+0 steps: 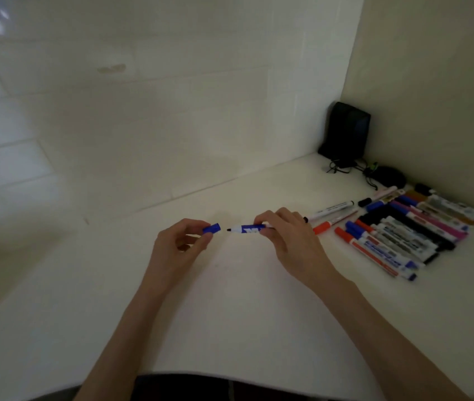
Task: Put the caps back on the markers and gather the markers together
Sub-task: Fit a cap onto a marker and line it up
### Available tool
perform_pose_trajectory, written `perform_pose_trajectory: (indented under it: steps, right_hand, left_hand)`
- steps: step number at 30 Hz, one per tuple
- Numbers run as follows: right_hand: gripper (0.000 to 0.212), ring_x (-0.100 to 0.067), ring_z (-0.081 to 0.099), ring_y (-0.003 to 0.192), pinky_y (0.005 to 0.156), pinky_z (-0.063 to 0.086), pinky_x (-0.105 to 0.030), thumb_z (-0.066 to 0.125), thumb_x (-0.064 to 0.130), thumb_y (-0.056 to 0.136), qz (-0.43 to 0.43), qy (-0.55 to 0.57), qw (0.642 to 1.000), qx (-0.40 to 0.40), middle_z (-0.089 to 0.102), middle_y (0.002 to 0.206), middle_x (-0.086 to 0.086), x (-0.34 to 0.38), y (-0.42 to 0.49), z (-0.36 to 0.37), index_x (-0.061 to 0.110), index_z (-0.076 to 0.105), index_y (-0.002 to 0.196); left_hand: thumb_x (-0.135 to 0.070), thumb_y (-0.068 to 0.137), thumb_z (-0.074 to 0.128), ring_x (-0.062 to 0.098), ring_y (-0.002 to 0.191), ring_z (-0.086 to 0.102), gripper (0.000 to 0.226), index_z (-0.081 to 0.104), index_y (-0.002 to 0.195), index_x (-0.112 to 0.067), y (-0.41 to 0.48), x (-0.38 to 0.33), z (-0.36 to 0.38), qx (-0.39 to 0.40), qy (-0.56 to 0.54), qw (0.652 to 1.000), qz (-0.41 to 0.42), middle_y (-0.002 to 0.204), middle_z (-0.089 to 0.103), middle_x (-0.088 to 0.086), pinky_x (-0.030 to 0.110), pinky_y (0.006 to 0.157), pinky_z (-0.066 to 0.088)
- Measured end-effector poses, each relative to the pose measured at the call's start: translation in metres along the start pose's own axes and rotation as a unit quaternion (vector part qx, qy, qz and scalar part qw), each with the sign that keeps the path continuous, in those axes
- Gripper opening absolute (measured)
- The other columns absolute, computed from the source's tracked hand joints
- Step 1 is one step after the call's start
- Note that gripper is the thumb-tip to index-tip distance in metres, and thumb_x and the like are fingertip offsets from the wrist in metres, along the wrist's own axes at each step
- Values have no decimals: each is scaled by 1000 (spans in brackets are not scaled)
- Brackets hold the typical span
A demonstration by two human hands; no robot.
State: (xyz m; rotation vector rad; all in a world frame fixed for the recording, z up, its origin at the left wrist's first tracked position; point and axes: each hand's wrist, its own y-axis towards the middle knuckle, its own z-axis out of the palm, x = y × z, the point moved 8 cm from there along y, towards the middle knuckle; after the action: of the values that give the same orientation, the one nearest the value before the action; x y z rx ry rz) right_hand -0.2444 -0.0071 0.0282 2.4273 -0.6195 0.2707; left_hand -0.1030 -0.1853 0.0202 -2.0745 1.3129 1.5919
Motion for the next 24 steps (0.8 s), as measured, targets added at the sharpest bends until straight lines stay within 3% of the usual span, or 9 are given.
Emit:
perform_pose_trajectory:
  steps: [6,11,20,24]
  right_hand:
    - [16,-18,48,82,71,45,-37,51,24,101,54,22,997,-56,50,92,5,-40,-23,-38,29,61,112]
    - [16,-17,47,82,75,45,-38,53,24,100,91,35,991,-88,50,90,4,-62,-34,-48,26,65,110]
    - [23,-17,49,86,76,46,-39,47,32,100,80,50,992,-89,58,95,0,-59,-41,-38,25,67,110]
    - [17,-18,53,89,79,47,-38,55,25,98,70,30,992,-100,61,101,0,-58,-45,-40,23,68,110]
  left_hand:
    - [-12,88,72,14,73,72,14,72,100,-18,8,-25,57,59,-37,997,15,89,73,-10,26,62,53]
    - [-11,88,72,15,72,72,15,73,101,-18,12,-30,82,83,-54,995,13,90,74,-6,19,67,53]
    - [-12,90,70,4,59,60,14,76,101,-17,5,-22,83,74,-94,992,-38,67,68,-4,12,52,38]
    - [-13,90,70,2,57,58,14,76,102,-17,5,-22,83,78,-101,991,-40,67,68,-3,10,52,37]
